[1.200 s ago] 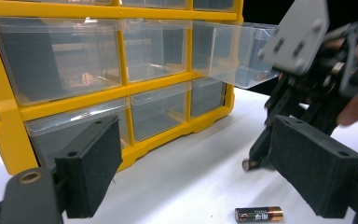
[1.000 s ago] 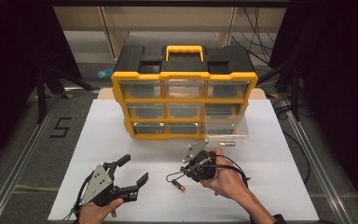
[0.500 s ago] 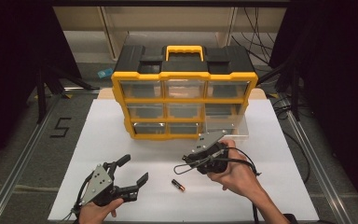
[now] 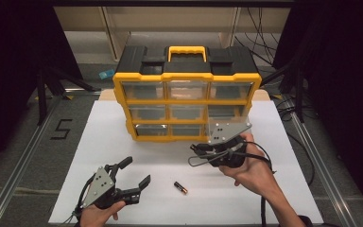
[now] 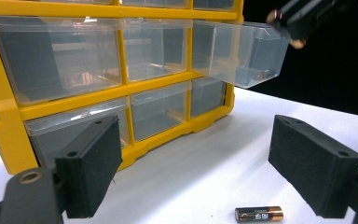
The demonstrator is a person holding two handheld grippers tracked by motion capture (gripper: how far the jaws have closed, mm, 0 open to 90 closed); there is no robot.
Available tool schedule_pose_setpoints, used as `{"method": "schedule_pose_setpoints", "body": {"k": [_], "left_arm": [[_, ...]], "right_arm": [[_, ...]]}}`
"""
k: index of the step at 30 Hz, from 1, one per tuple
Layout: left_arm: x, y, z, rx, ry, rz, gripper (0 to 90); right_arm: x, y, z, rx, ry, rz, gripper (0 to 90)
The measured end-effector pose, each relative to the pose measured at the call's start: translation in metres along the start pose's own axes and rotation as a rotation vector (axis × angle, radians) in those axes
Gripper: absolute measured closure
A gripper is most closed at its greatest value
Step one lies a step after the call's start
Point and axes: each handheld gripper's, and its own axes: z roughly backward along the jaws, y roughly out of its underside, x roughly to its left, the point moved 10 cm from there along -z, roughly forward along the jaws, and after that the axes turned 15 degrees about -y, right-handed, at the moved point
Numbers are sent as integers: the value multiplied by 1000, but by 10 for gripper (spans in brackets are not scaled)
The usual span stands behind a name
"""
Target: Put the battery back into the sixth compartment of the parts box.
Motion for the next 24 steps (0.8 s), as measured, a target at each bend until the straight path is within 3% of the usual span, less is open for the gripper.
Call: {"method": "schedule_pose_setpoints", "body": {"k": [11,24], "left_arm": [[-1,0,0,1,1,1,167],[-1,0,0,1,1,0,167]], "right_arm": [[-21,-12,43,-122,101,-18,768],[-56,6,64,-156,190,-90,768]]}}
